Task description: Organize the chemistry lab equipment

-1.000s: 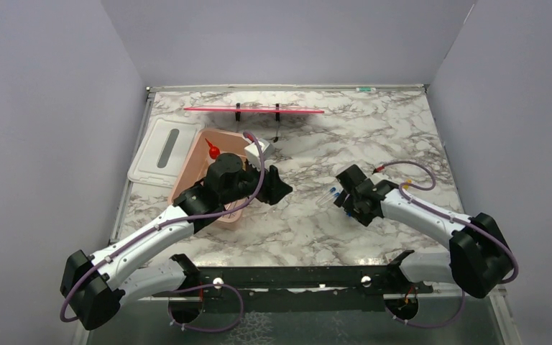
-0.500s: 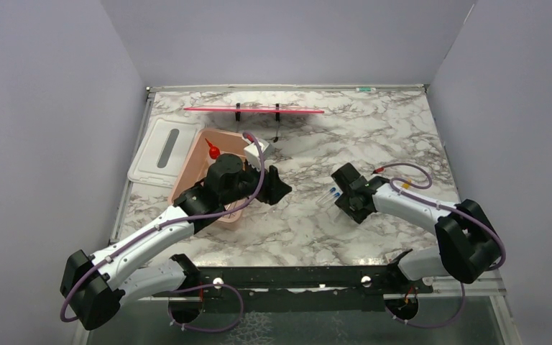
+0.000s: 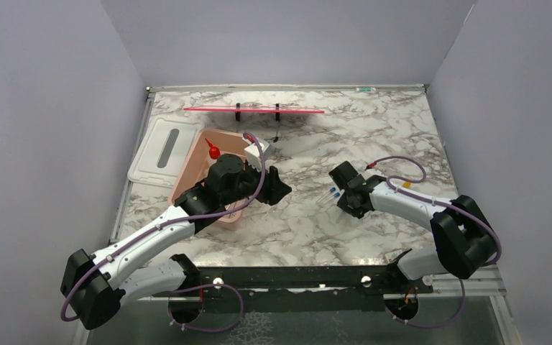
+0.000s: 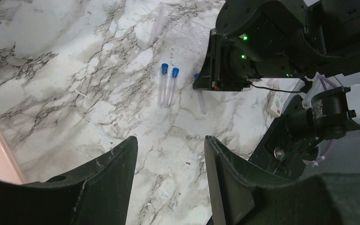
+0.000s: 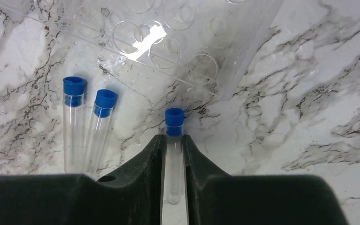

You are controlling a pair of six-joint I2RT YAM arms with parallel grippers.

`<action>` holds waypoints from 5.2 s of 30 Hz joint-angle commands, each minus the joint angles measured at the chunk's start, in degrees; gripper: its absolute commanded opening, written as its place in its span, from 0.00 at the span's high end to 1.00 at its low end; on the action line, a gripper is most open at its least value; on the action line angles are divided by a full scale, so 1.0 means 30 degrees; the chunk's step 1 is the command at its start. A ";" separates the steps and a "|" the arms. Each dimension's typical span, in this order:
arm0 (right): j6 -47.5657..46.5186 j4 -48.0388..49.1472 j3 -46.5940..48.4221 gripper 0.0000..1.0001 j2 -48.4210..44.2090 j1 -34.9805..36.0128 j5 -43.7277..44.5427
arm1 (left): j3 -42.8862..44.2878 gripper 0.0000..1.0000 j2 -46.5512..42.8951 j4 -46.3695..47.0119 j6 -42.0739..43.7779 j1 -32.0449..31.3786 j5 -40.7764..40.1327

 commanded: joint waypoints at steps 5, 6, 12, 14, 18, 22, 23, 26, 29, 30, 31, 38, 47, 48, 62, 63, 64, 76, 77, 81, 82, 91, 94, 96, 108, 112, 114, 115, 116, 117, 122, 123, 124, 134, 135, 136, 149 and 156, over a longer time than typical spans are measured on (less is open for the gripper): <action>-0.1815 0.1352 -0.0479 0.91 0.0247 -0.0053 0.0634 | 0.0014 0.41 0.0827 0.0618 -0.0984 -0.0112 0.0262; -0.2237 0.1511 -0.0465 0.91 -0.0162 -0.0038 0.0588 | 0.0021 0.41 0.0974 0.0753 -0.1103 -0.0138 0.0541; -0.5324 0.4320 -0.1103 0.92 -0.4398 -0.0038 -0.1868 | -0.0264 0.33 0.1906 0.3030 -0.3573 -0.0140 0.2020; -0.5882 0.5527 -0.1335 0.92 -0.5926 -0.0052 -0.3302 | -0.0582 0.24 0.2318 0.4245 -0.4900 -0.0184 0.2323; -0.6466 0.8168 -0.1914 0.92 -0.8441 -0.0020 -0.5795 | -0.0906 0.16 0.3520 0.6820 -0.7015 -0.0648 0.3106; -0.5699 0.9666 -0.1855 0.92 -0.9801 -0.0036 -0.7325 | 0.0002 0.19 0.4871 0.7279 -0.7097 -0.1672 0.2279; -0.5572 0.9981 -0.1816 0.92 -1.0013 -0.0051 -0.8010 | 0.0173 0.21 0.5130 0.7350 -0.7027 -0.1889 0.1873; -0.5129 1.0509 -0.1767 0.92 -1.0515 -0.0050 -0.8950 | 0.0396 0.34 0.5785 0.7806 -0.7174 -0.2282 0.1096; -0.4996 1.0688 -0.1665 0.92 -1.0695 -0.0038 -0.9487 | 0.0594 0.46 0.6051 0.8207 -0.7189 -0.2466 0.0558; -0.5022 1.0621 -0.1612 0.92 -1.0718 -0.0051 -0.9637 | 0.0599 0.49 0.6069 0.8363 -0.7189 -0.2527 0.0380; -0.5044 1.0547 -0.1577 0.92 -1.0728 -0.0049 -0.9727 | 0.0632 0.51 0.6049 0.8514 -0.7189 -0.2600 0.0171; -0.5331 1.0277 -0.1669 0.92 -1.0788 -0.0045 -1.0458 | 0.0800 0.72 0.6465 0.8933 -0.6709 -0.2847 -0.0386; -0.7129 0.8931 -0.1192 0.71 -1.1051 -0.0052 -0.9846 | 0.0251 0.94 0.5630 0.8871 -0.2827 -0.3217 0.0172; -0.7497 0.8460 -0.0909 0.67 -1.1026 -0.0053 -0.9834 | 0.0105 0.94 0.5343 0.8831 -0.2066 -0.3221 0.0379; -1.1704 0.2741 0.3387 0.54 -0.9493 -0.0053 -1.5968 | -0.0384 0.95 0.1446 0.4679 0.3862 -0.3385 0.1949; -1.1717 0.2582 0.3604 0.57 -0.9469 -0.0053 -1.6195 | -0.0410 0.95 0.1286 0.4564 0.4036 -0.3407 0.1989; -1.1718 0.2416 0.3810 0.59 -0.9469 -0.0053 -1.6413 | -0.0395 0.95 0.1163 0.4443 0.4201 -0.3421 0.2049; -1.1885 0.2416 0.4636 0.69 -0.8844 -0.0053 -1.7749 | 0.0463 0.95 0.1197 0.3380 0.5012 -0.3461 0.2572; -1.1908 0.2435 0.4646 0.68 -0.8783 -0.0053 -1.7743 | 0.0447 0.95 0.1181 0.3332 0.5001 -0.3453 0.2616; -1.2026 0.2573 0.4647 0.64 -0.8430 -0.0053 -1.8096 | 0.0461 0.95 0.1119 0.3234 0.5014 -0.3469 0.2808; -1.2061 0.2630 0.4600 0.64 -0.8365 -0.0045 -1.8127 | 0.0461 0.95 0.1124 0.3230 0.4990 -0.3472 0.2855; -1.2158 0.3132 0.4530 0.71 -0.7846 -0.0053 -1.8292 | 0.0651 0.95 0.1301 0.2852 0.4966 -0.3481 0.3260; -1.2151 0.3211 0.4409 0.80 -0.7870 -0.0036 -1.8446 | 0.0660 0.95 0.1279 0.2775 0.4940 -0.3481 0.3041; -1.2185 0.3240 0.4386 0.85 -0.7919 -0.0053 -1.8568 | 0.0709 0.92 0.1285 0.2617 0.4898 -0.3481 0.2672; -1.3633 0.0780 0.4792 0.88 -0.7266 -0.0053 -0.4168 | 0.1248 0.30 -0.0634 0.0352 0.2673 -0.3481 -0.6374; -1.3773 0.2124 0.4182 0.88 -0.6088 -0.0052 0.1610 | 0.1238 0.28 -0.1302 0.0469 0.2395 -0.3481 -0.6632; -1.4069 0.3420 0.3820 0.88 -0.5264 -0.0049 0.2754 | 0.1273 0.28 -0.1386 0.0492 0.2391 -0.3481 -0.6468; -1.4327 0.4128 0.3607 0.88 -0.4806 -0.0045 0.3046 | 0.1346 0.28 -0.1390 0.0415 0.2384 -0.3481 -0.6424; -1.4590 0.4788 0.3477 0.88 -0.4331 -0.0052 0.3233 | 0.1366 0.28 -0.1361 0.0343 0.2405 -0.3481 -0.6367; -1.4901 0.5536 0.3307 0.88 -0.3898 -0.0049 0.3315 | 0.1395 0.28 -0.1376 0.0268 0.2433 -0.3481 -0.6356; -1.5234 0.7229 0.3094 0.88 -0.1866 -0.0092 0.3745 | 0.1179 0.27 -0.1393 0.0392 0.2635 -0.3481 -0.6299; -1.5208 0.7380 0.3098 0.88 -0.1505 -0.0146 0.3749 | 0.1140 0.27 -0.1402 0.0384 0.2653 -0.3481 -0.6289; -1.5143 0.7465 0.3099 0.88 -0.1292 -0.0193 0.3808 | 0.1106 0.27 -0.1378 0.0380 0.2695 -0.3496 -0.6295; -1.4936 0.8043 0.3002 0.89 -0.0063 -0.1118 0.3639 | 0.0777 0.27 -0.1408 0.0311 0.2813 -0.3481 -0.6502; -1.4831 0.7855 0.3010 0.89 0.0071 -0.1134 0.3724 | 0.0812 0.27 -0.1404 0.0250 0.2843 -0.3481 -0.6677; -1.4759 0.7712 0.2985 0.89 0.0142 -0.1199 0.3724 | 0.0838 0.27 -0.1403 0.0136 0.2832 -0.3481 -0.6853; -1.3780 0.7550 0.1933 0.89 0.0210 -0.1458 0.2481 | 0.0874 0.27 -0.1214 0.0046 0.2836 -0.3481 -0.7173; -1.3731 0.7941 0.1724 0.89 0.0570 -0.1651 0.2404 | 0.0981 0.27 -0.1010 -0.0011 0.2861 -0.3481 -0.7190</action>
